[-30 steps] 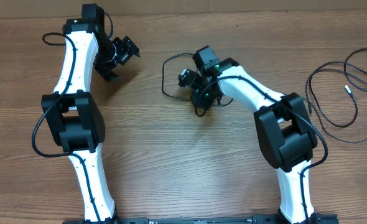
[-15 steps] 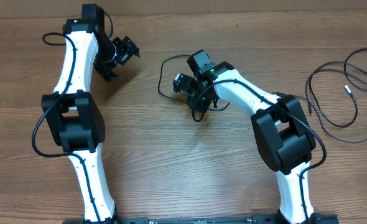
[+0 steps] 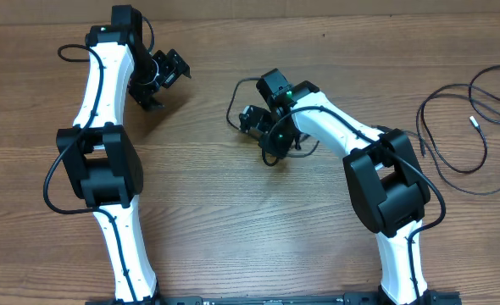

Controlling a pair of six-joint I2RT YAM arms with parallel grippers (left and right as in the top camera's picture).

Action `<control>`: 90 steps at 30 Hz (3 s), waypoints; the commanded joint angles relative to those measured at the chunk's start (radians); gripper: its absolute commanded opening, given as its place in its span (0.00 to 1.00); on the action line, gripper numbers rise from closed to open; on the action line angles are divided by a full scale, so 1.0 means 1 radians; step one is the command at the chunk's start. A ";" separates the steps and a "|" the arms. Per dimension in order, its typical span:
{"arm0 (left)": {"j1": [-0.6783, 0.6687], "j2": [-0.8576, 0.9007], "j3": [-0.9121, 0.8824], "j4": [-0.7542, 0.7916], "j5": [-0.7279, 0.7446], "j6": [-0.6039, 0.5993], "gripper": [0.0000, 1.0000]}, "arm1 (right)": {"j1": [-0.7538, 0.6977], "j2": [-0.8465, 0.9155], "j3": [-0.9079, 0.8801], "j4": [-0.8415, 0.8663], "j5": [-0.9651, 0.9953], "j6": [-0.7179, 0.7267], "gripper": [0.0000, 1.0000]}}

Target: Untangle cables

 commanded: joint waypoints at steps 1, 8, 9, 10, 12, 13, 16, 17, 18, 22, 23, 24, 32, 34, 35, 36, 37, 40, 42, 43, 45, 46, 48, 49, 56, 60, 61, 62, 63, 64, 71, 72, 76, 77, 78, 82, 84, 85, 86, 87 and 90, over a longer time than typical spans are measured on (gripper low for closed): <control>-0.001 -0.007 -0.006 -0.001 -0.003 0.023 1.00 | -0.003 -0.027 0.117 -0.056 0.013 -0.003 0.04; -0.002 -0.007 -0.006 -0.001 -0.003 0.023 0.99 | -0.005 -0.113 0.361 -0.274 0.041 -0.003 0.04; -0.002 -0.007 -0.006 -0.001 -0.003 0.023 1.00 | -0.007 -0.123 0.386 -0.293 0.057 -0.003 0.04; -0.001 -0.007 -0.006 -0.001 -0.004 0.023 1.00 | -0.009 -0.132 0.410 -0.310 0.075 -0.003 0.04; -0.001 -0.007 -0.006 -0.001 -0.003 0.023 1.00 | -0.016 -0.151 0.446 -0.332 0.123 0.003 0.04; -0.001 -0.007 -0.006 -0.001 -0.004 0.023 1.00 | -0.021 -0.161 0.452 -0.334 0.144 0.005 0.04; -0.001 -0.007 -0.006 -0.001 -0.004 0.023 1.00 | -0.039 -0.177 0.454 -0.340 0.156 0.004 0.04; -0.001 -0.007 -0.006 -0.001 -0.004 0.023 1.00 | -0.046 -0.177 0.454 -0.346 0.154 0.004 0.04; -0.001 -0.007 -0.006 -0.001 -0.004 0.023 1.00 | -0.053 -0.177 0.452 -0.354 0.155 0.004 0.04; -0.001 -0.007 -0.006 -0.001 -0.003 0.023 1.00 | -0.068 -0.169 0.406 -0.356 0.155 0.004 0.04; -0.001 -0.007 -0.006 -0.001 -0.004 0.023 1.00 | -0.069 -0.167 0.391 -0.356 0.155 0.004 0.04; -0.001 -0.007 -0.006 -0.001 -0.003 0.023 1.00 | -0.069 -0.164 0.370 -0.356 0.155 0.004 0.04; -0.001 -0.007 -0.006 -0.001 -0.003 0.023 0.99 | -0.069 -0.131 0.169 -0.285 0.156 0.004 0.10; -0.001 -0.007 -0.006 -0.001 -0.003 0.023 1.00 | -0.069 -0.129 0.111 -0.232 0.156 0.003 0.16; -0.001 -0.007 -0.006 -0.001 -0.003 0.023 0.99 | -0.069 -0.129 0.087 -0.209 0.156 0.003 0.17; -0.001 -0.007 -0.006 -0.001 -0.003 0.023 1.00 | -0.070 -0.129 0.064 -0.185 0.159 0.004 0.18; -0.001 -0.007 -0.006 -0.001 -0.003 0.023 1.00 | -0.070 -0.129 0.041 -0.163 0.161 0.004 0.20; -0.001 -0.007 -0.006 -0.001 -0.003 0.023 0.99 | -0.070 -0.128 -0.014 -0.100 0.179 0.004 0.43; -0.001 -0.007 -0.006 -0.001 -0.004 0.023 1.00 | -0.070 -0.128 -0.042 -0.045 0.178 0.010 0.56; -0.002 -0.007 -0.006 -0.001 -0.003 0.023 1.00 | -0.070 -0.127 -0.051 -0.013 0.178 0.039 0.65; -0.001 -0.007 -0.006 -0.001 -0.004 0.023 1.00 | -0.070 -0.127 -0.068 0.065 0.178 0.128 0.72; -0.001 -0.007 -0.006 -0.001 -0.003 0.023 1.00 | -0.070 -0.127 -0.072 0.097 0.178 0.171 0.72; -0.001 -0.007 -0.006 -0.001 -0.004 0.023 0.99 | -0.070 -0.126 -0.080 0.146 0.177 0.248 0.73; -0.001 -0.007 -0.006 -0.001 -0.003 0.023 1.00 | -0.070 -0.125 -0.081 0.154 0.171 0.266 0.74; -0.001 -0.007 -0.006 -0.001 -0.003 0.023 0.99 | -0.070 -0.120 -0.085 0.122 0.148 0.284 0.84; -0.001 -0.007 -0.006 -0.001 -0.003 0.023 1.00 | -0.070 -0.120 -0.104 0.112 0.135 0.320 0.86; -0.001 -0.007 -0.006 -0.001 -0.003 0.023 1.00 | -0.070 -0.120 -0.111 0.113 0.119 0.320 0.86; -0.001 -0.007 -0.006 -0.001 -0.004 0.023 1.00 | -0.070 -0.120 -0.121 0.118 0.101 0.319 0.86; -0.001 -0.007 -0.006 -0.001 -0.004 0.023 0.99 | -0.070 -0.120 -0.134 0.127 0.085 0.319 0.84; -0.001 -0.007 -0.006 0.000 -0.003 0.023 1.00 | -0.070 -0.120 -0.145 0.134 0.075 0.319 0.82; -0.001 -0.007 -0.006 -0.001 -0.003 0.023 0.99 | -0.070 -0.120 -0.244 0.195 0.079 0.319 0.47; -0.002 -0.007 -0.006 -0.001 -0.003 0.023 0.99 | -0.070 -0.120 -0.256 0.193 0.080 0.319 0.38; -0.001 -0.007 -0.006 -0.001 -0.004 0.023 1.00 | -0.070 -0.120 -0.279 0.158 0.100 0.320 0.30; -0.001 -0.007 -0.006 -0.001 -0.003 0.023 1.00 | -0.070 -0.120 -0.280 0.145 0.111 0.320 0.30; -0.001 -0.007 -0.006 -0.001 -0.004 0.023 0.99 | -0.070 -0.120 -0.280 0.132 0.126 0.320 0.30; -0.002 -0.007 -0.006 -0.001 -0.004 0.023 1.00 | -0.070 -0.120 -0.280 0.127 0.165 0.320 0.04; -0.001 -0.007 -0.006 -0.001 -0.004 0.023 1.00 | -0.070 -0.120 -0.280 0.131 0.153 0.319 0.04; -0.001 -0.007 -0.006 -0.001 -0.003 0.023 0.99 | -0.070 -0.120 -0.280 0.131 0.136 0.318 0.04; -0.001 -0.007 -0.006 -0.001 -0.003 0.023 1.00 | -0.070 -0.120 -0.280 0.130 0.116 0.310 0.04; -0.001 -0.007 -0.006 0.000 -0.004 0.023 1.00 | -0.070 -0.120 -0.280 0.130 0.098 0.309 0.04; -0.001 -0.007 -0.006 -0.001 -0.004 0.023 1.00 | -0.070 -0.120 -0.280 0.129 0.084 0.309 0.04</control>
